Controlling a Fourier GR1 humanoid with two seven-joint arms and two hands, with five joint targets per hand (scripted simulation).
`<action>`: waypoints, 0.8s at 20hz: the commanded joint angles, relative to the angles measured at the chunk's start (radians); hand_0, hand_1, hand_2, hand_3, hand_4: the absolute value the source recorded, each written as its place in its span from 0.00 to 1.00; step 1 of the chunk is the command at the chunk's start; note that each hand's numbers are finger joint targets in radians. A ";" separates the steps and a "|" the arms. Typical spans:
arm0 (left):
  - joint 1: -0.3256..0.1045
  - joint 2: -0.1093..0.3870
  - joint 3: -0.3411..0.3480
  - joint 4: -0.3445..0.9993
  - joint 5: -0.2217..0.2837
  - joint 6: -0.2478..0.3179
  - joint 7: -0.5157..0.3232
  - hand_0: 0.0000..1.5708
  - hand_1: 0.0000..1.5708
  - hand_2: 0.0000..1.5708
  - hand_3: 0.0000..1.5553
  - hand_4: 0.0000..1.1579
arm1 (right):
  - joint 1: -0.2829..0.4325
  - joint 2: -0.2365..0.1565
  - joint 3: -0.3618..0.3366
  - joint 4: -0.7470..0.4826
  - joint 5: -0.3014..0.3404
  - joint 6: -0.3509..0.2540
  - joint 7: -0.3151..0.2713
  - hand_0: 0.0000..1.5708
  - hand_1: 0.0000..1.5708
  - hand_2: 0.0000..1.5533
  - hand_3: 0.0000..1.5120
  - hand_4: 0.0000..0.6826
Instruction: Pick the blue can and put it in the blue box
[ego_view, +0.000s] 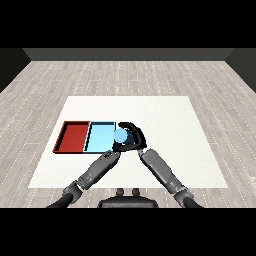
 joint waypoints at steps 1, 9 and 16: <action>0.016 -0.016 0.009 -0.067 -0.042 0.021 0.046 1.00 1.00 0.99 0.94 0.98 | 0.005 0.009 -0.007 0.013 0.026 0.007 0.012 0.00 0.00 0.00 0.00 0.00; 0.004 -0.017 0.011 0.009 0.017 0.000 -0.059 1.00 1.00 1.00 0.96 0.99 | 0.047 0.009 -0.055 -0.009 0.046 0.017 0.003 0.00 0.00 0.00 0.00 0.00; 0.033 -0.017 0.065 0.009 0.012 -0.027 -0.031 1.00 1.00 1.00 0.96 0.99 | 0.083 -0.042 -0.206 -0.147 -0.103 0.113 0.038 0.00 0.00 0.00 0.00 0.00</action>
